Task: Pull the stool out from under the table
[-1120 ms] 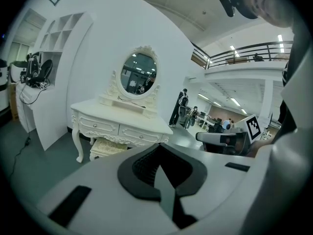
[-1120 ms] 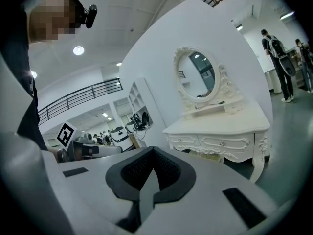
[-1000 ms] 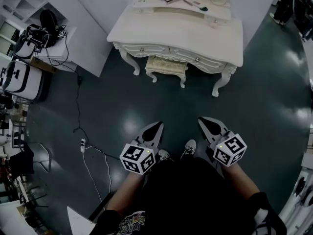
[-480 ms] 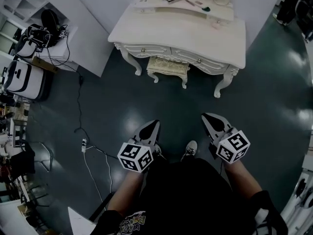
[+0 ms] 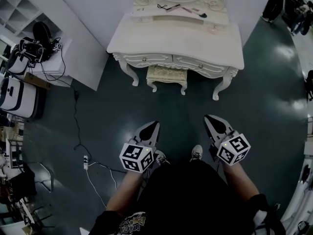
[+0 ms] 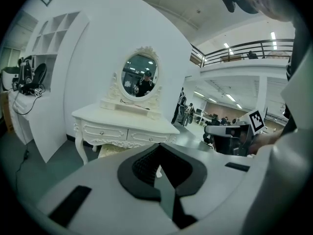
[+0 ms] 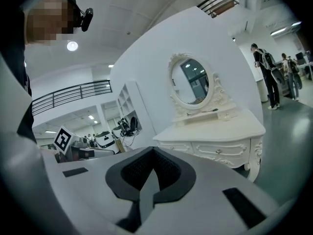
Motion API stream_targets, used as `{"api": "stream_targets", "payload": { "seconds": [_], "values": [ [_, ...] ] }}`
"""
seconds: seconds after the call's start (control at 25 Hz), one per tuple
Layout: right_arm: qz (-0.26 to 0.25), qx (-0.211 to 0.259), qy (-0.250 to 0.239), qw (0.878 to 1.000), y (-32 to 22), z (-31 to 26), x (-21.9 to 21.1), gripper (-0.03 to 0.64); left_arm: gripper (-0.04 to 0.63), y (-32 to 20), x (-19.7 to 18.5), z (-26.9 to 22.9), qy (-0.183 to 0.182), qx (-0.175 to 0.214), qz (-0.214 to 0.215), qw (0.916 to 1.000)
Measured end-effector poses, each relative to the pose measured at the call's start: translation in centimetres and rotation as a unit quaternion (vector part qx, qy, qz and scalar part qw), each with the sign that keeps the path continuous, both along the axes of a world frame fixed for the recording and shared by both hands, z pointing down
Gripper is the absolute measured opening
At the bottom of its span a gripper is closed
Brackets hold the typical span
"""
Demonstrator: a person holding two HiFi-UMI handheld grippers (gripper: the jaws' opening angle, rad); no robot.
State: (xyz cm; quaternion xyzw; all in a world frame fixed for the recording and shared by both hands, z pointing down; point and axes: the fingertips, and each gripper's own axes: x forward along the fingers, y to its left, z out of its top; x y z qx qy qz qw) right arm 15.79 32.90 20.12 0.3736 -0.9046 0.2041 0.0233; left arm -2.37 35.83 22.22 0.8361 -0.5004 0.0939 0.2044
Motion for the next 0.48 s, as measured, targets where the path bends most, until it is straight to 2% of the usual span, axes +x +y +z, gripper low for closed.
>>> {"api": "stream_targets", "payload": {
  "seconds": [0.48],
  "values": [
    [0.050, -0.008, 0.018, 0.999, 1.8, 0.5, -10.2, 0.028, 0.005, -0.7, -10.6, 1.0, 0.003, 0.006, 0.044, 0.9990]
  ]
}}
